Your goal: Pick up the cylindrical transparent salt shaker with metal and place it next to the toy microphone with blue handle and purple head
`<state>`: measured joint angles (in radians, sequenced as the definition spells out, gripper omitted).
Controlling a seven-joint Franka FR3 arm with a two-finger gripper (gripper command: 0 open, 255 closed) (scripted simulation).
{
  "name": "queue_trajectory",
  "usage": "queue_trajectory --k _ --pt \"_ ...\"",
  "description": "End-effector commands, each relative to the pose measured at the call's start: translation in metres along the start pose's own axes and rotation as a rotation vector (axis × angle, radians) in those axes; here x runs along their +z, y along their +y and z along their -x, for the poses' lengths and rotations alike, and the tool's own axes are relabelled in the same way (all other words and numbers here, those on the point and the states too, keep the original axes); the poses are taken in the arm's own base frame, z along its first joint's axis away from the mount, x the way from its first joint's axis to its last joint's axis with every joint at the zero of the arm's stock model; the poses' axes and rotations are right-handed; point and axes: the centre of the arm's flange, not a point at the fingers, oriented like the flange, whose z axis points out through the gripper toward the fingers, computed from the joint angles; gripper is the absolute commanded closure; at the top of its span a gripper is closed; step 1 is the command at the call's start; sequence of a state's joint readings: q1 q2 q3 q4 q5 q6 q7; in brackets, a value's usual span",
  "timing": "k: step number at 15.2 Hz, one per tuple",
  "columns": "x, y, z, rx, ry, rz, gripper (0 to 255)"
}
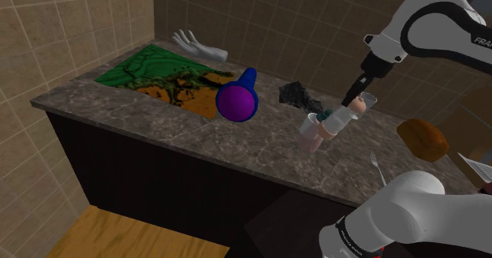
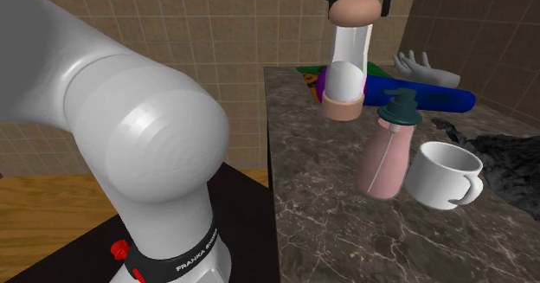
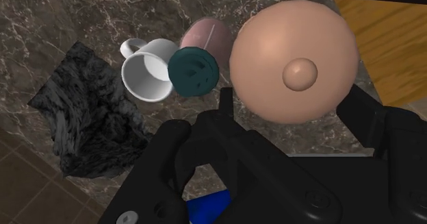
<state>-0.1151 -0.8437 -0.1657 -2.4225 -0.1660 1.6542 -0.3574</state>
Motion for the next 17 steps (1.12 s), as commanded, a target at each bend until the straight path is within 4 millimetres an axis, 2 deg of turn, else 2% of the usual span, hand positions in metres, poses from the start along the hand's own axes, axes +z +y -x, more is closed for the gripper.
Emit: queue_trajectory --k 1,16,17 --pt "-0.010 0.000 0.000 0.000 0.000 0.000 255" --pt "-0.087 0.005 -0.004 0.000 0.000 0.000 255" --pt "-0.086 0.005 -0.017 0.000 0.000 0.000 255"
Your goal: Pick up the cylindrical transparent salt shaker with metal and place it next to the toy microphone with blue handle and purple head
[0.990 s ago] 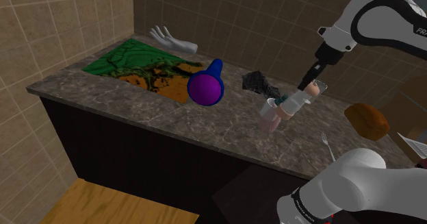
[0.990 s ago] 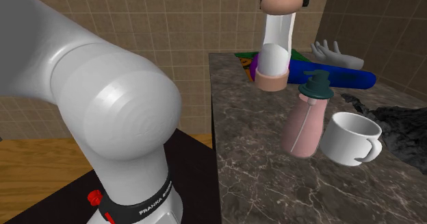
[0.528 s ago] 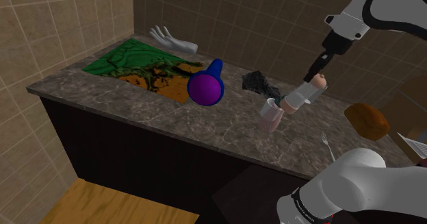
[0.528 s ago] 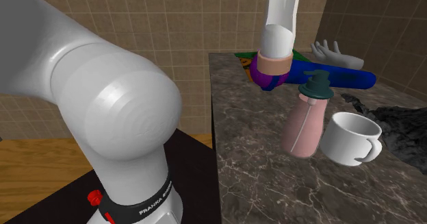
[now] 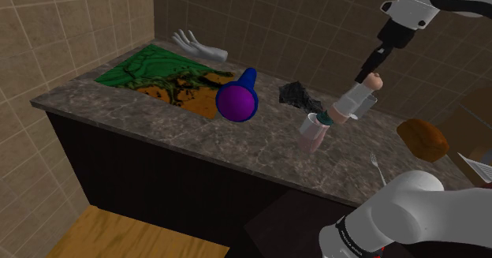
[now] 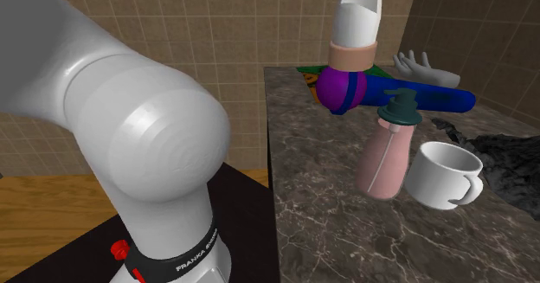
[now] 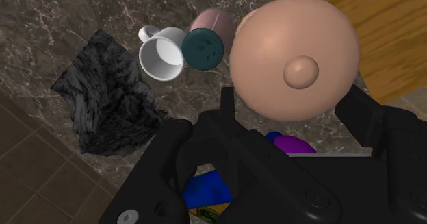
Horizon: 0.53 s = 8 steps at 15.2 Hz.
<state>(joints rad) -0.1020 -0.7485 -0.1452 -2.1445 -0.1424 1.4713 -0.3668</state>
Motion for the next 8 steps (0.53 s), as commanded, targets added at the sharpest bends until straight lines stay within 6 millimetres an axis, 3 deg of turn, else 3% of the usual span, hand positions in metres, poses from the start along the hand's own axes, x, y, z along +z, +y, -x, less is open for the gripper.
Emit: queue_trajectory --k 1,8 --pt "-0.001 0.000 -0.019 0.000 0.000 0.000 255" --pt "0.004 0.001 -0.111 0.000 0.000 0.000 255"
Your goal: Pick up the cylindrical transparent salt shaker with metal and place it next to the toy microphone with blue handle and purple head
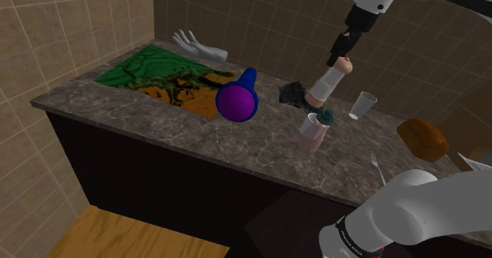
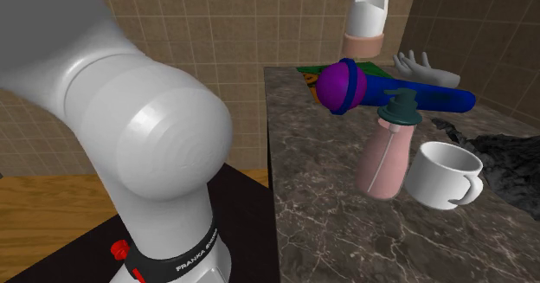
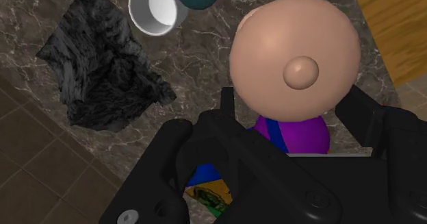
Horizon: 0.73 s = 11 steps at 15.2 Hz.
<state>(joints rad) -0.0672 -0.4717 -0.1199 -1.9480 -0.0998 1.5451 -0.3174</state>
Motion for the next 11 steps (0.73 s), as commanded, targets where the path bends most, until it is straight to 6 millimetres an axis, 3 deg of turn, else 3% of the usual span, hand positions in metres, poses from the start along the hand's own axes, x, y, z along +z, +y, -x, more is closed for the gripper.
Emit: queue_trajectory --k 1,11 --pt "0.002 0.001 -0.024 0.000 0.001 0.000 255" --pt "0.009 0.001 -0.161 0.000 0.001 0.000 255"
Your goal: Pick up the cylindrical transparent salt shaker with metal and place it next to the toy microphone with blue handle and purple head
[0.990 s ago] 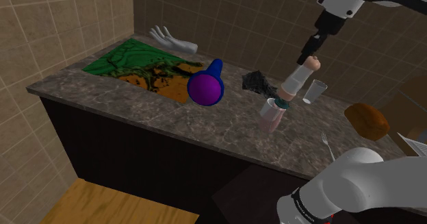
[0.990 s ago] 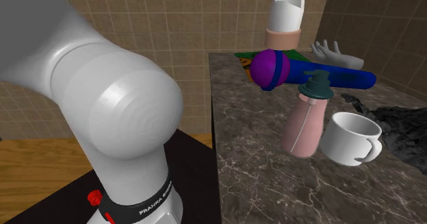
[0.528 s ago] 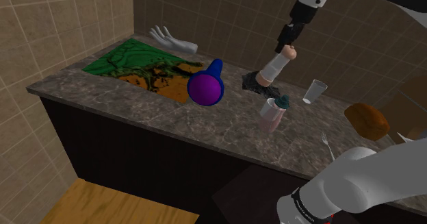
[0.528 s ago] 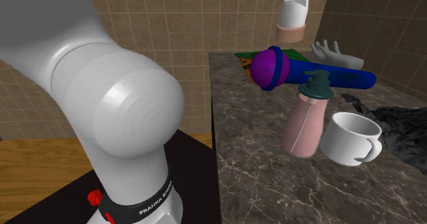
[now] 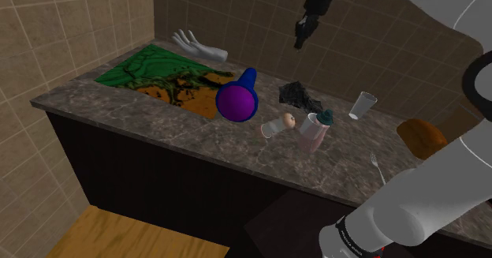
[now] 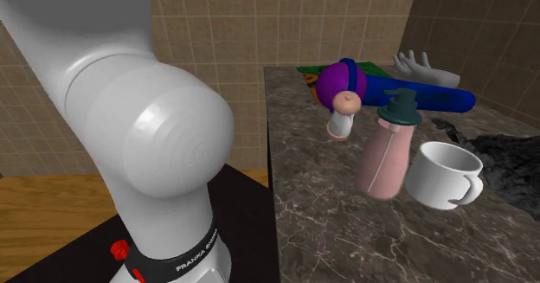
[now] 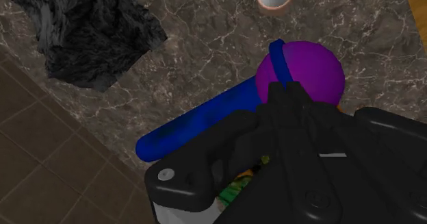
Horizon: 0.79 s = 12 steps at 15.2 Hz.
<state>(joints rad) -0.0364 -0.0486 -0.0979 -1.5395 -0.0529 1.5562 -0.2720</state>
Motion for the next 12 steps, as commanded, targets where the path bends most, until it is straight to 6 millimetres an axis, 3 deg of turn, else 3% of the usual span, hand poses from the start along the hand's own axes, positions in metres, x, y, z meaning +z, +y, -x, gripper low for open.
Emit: queue_trajectory --k 1,2,3,12 --pt "0.003 0.001 -0.017 0.000 -0.001 0.000 255" --pt "0.003 0.000 -0.008 0.000 -0.001 0.000 255" --pt "0.003 0.000 -0.008 0.000 -0.001 0.000 0" --pt "0.126 0.025 -0.033 -0.025 -0.223 -0.143 0"
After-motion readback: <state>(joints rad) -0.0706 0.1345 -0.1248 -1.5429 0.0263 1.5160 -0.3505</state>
